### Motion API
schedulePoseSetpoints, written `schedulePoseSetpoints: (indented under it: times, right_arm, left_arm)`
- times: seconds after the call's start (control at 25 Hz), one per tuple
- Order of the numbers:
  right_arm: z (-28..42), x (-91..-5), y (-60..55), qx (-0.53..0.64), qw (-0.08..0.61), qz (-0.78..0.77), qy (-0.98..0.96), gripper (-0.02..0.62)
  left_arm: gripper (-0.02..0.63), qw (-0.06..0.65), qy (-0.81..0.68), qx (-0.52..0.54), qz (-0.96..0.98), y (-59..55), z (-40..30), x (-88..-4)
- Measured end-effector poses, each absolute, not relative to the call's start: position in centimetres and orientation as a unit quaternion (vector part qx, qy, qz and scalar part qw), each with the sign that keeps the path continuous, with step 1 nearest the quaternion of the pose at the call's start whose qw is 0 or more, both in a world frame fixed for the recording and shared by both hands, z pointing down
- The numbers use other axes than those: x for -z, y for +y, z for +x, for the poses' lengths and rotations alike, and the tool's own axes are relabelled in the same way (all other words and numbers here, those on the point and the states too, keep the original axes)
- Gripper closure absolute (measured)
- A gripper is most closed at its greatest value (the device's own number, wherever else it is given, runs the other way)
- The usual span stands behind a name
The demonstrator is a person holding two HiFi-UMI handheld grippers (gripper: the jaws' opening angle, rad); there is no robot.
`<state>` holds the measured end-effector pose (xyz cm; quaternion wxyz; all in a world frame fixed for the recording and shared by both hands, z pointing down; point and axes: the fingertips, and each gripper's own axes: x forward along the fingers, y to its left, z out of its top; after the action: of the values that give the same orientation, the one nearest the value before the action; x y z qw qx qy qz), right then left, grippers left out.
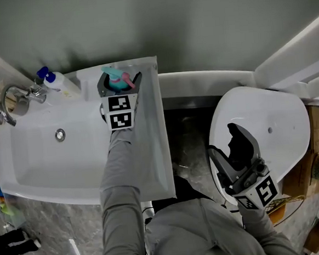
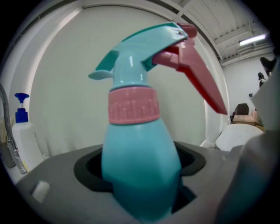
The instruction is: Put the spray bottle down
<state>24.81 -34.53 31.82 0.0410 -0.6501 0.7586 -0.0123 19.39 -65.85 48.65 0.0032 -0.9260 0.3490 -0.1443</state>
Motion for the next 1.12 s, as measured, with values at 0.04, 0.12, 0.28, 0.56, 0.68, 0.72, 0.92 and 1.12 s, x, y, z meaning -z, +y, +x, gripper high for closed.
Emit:
schedulePoseSetpoints:
  times: [0.04,0.12,0.28,0.56,0.68,0.72,0.92,1.12]
  right_arm:
    - [25.1,-31.7,-34.7,0.01,0.04,-0.653,0.757,0.324]
    - [25.5,-31.8,-34.8,0.009,0.037,-0.656,0.754,0.324]
    - [25.8,-32.0,-35.1,0.014,0.037,-0.655,0.755,0.324]
    - [25.6,-32.4,-36.0,0.014,0.035,-0.649,0.76,0.324]
    - [25.0,-32.4,-36.7,0.013,0.037,-0.642,0.765,0.324]
    - [24.9,-32.5,-36.9,0.013,0.036,-0.64,0.767,0.324]
    - [24.9,-32.2,-37.2,0.008,0.039,-0.638,0.769,0.324]
    - [25.1,-32.6,-37.1,0.013,0.034,-0.635,0.772,0.324]
  left_arm:
    - [0.153,0.002,0.35,0.143,-0.926,-66.0,19.6,-48.7]
    - [0.153,0.0,0.35,0.141,-0.926,-66.2,20.1,-49.0]
    - [0.153,-0.002,0.351,0.143,-0.925,-66.6,20.4,-49.7]
    - [0.153,-0.004,0.352,0.148,-0.924,-66.7,20.5,-50.6]
    - [0.153,-0.004,0.352,0.147,-0.924,-66.8,20.5,-50.8]
    - [0.153,-0.004,0.352,0.146,-0.925,-66.8,20.5,-50.8]
    - [0.153,-0.004,0.353,0.137,-0.925,-66.9,20.4,-50.7]
    - [0.153,0.0,0.355,0.13,-0.926,-66.7,20.4,-50.7]
